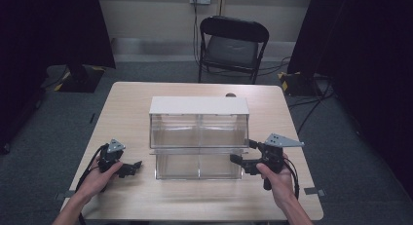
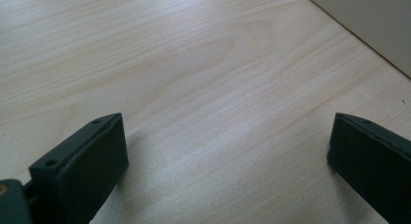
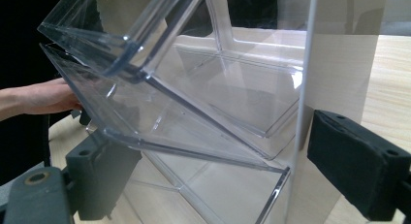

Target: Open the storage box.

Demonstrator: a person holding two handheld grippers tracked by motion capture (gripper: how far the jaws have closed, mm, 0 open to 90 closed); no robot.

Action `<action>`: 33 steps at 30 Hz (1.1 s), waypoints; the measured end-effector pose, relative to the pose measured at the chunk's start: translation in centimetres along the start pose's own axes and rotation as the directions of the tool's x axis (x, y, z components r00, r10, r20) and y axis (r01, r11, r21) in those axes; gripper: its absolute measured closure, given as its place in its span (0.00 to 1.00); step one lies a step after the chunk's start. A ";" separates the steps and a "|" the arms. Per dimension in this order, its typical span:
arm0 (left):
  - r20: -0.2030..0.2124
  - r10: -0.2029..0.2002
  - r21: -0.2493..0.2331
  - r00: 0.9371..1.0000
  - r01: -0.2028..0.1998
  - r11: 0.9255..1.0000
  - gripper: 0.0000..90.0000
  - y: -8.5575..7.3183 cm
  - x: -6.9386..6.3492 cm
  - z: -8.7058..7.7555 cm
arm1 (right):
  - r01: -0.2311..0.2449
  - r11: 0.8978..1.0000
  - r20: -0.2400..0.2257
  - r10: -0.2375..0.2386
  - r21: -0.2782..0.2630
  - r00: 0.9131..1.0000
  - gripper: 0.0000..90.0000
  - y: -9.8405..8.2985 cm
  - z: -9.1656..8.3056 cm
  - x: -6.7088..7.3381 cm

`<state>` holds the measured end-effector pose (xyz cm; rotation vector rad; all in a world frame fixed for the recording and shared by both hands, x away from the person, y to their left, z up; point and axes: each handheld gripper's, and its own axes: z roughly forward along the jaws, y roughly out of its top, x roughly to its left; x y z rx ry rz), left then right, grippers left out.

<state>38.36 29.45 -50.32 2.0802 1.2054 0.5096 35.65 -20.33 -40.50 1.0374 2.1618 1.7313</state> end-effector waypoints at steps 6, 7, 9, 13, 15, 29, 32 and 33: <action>0.000 0.000 0.000 1.000 0.000 1.000 0.00 0.0 0.0 0.0 | -0.004 1.000 -0.003 0.004 -0.003 1.000 0.13 -0.1 0.0 0.0; 0.000 0.000 0.000 1.000 0.000 1.000 0.00 0.0 0.0 0.0 | -0.005 1.000 -0.003 0.005 -0.004 1.000 0.13 -0.1 0.0 0.0; 0.000 0.000 0.000 1.000 0.000 1.000 0.00 0.0 0.0 0.0 | -0.002 1.000 -0.004 0.002 -0.002 1.000 0.13 0.0 0.0 0.0; 0.000 0.000 0.000 1.000 0.000 1.000 0.00 0.0 0.0 0.0 | -0.004 1.000 -0.005 0.004 -0.002 1.000 0.13 0.0 0.0 -0.1; 0.000 0.000 0.000 1.000 0.000 1.000 0.00 0.0 0.0 0.0 | -0.004 1.000 -0.006 0.004 -0.002 1.000 0.13 0.0 0.0 -0.1; 0.002 0.003 0.002 1.000 -0.003 1.000 0.00 0.0 0.0 0.0 | -0.007 1.000 -0.005 0.007 -0.002 1.000 0.13 -0.1 0.0 -0.1; 0.005 -0.002 0.000 1.000 0.002 1.000 0.00 0.0 0.0 0.0 | -0.005 1.000 -0.005 0.005 -0.004 1.000 0.13 -0.1 0.0 -0.1; 0.005 -0.001 0.000 1.000 0.001 1.000 0.00 0.0 0.0 0.0 | -0.007 1.000 -0.004 0.007 -0.003 1.000 0.13 -0.1 0.0 -0.1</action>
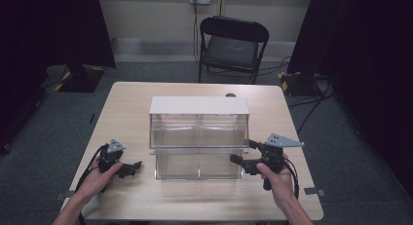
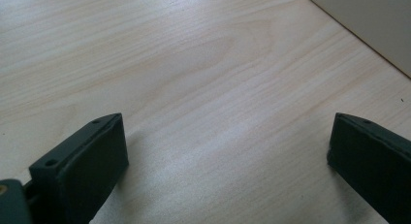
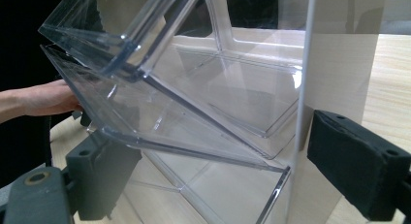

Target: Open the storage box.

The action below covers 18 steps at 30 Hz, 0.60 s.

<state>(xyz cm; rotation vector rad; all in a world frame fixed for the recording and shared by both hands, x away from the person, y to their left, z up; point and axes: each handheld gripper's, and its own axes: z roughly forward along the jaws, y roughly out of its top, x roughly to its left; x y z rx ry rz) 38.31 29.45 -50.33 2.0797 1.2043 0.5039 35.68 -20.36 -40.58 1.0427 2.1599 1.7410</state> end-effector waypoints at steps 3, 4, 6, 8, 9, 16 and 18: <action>0.000 0.000 0.000 1.000 0.000 1.000 0.00 0.0 0.0 0.0 | 0.002 1.000 -0.001 -0.002 -0.001 1.000 0.13 0.0 0.0 0.0; 0.000 0.000 0.000 1.000 0.000 1.000 0.00 0.0 0.0 0.0 | 0.000 1.000 0.000 0.000 0.000 1.000 0.13 0.0 0.0 0.0; 0.000 0.000 0.000 1.000 0.000 1.000 0.00 0.0 0.0 0.0 | -0.002 1.000 0.003 0.002 0.001 1.000 0.12 0.1 0.1 0.0; 0.000 0.000 0.000 1.000 0.000 1.000 0.00 0.0 0.0 0.0 | 0.001 1.000 0.004 -0.001 0.000 1.000 0.12 0.0 0.1 0.0; 0.000 0.000 0.000 1.000 0.000 1.000 0.00 0.0 0.0 0.0 | -0.002 1.000 0.004 0.002 0.001 1.000 0.12 0.0 0.1 0.0; 0.000 0.000 0.000 1.000 0.000 1.000 0.00 0.0 0.0 0.0 | 0.001 1.000 0.005 -0.001 -0.001 1.000 0.12 0.0 0.1 0.1; 0.000 0.000 0.000 1.000 0.000 1.000 0.00 0.0 0.0 0.0 | 0.000 1.000 0.005 0.000 -0.001 1.000 0.12 0.0 0.1 0.1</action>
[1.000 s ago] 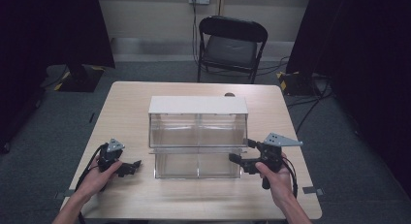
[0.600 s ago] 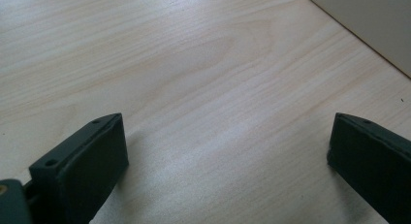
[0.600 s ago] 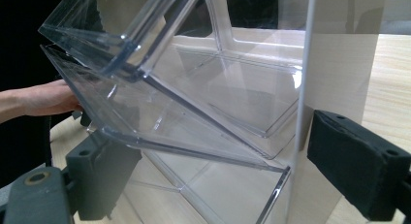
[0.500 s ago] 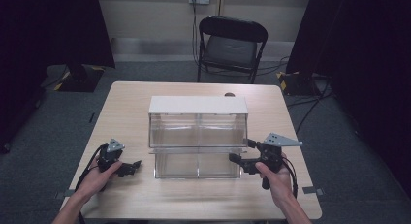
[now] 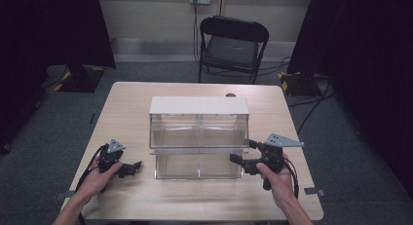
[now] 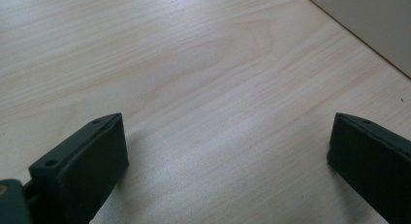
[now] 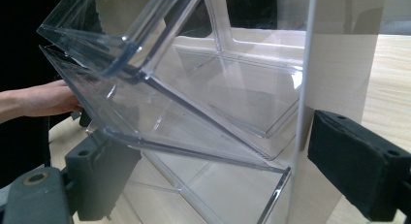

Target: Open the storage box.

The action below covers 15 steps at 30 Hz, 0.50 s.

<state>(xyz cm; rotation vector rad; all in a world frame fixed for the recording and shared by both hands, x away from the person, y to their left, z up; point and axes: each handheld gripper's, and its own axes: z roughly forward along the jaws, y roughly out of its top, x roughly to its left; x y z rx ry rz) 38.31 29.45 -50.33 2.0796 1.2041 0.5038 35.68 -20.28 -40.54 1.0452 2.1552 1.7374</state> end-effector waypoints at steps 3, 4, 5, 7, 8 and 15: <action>0.000 0.000 0.000 1.000 0.000 1.000 0.00 0.0 0.0 0.0 | -0.002 1.000 0.002 0.002 0.001 1.000 0.12 0.0 0.0 0.0; 0.000 0.000 0.000 1.000 0.000 1.000 0.00 0.0 0.0 0.0 | -0.001 1.000 0.002 0.001 0.001 1.000 0.12 0.0 0.0 0.0; 0.000 0.000 0.000 1.000 0.000 1.000 0.00 0.0 0.0 0.0 | -0.001 1.000 0.002 0.001 0.001 1.000 0.12 0.0 0.0 0.0; 0.000 0.000 0.000 1.000 0.000 1.000 0.00 0.0 0.0 0.0 | -0.002 1.000 0.002 0.002 0.001 1.000 0.12 0.0 0.0 0.0; 0.000 0.000 0.000 1.000 0.000 1.000 0.00 0.0 0.0 0.0 | -0.004 1.000 0.001 0.004 0.000 1.000 0.12 0.0 0.0 0.0; 0.000 0.000 0.000 1.000 0.000 1.000 0.00 0.0 0.0 0.0 | -0.006 1.000 0.001 0.006 -0.001 1.000 0.12 -0.1 0.0 0.0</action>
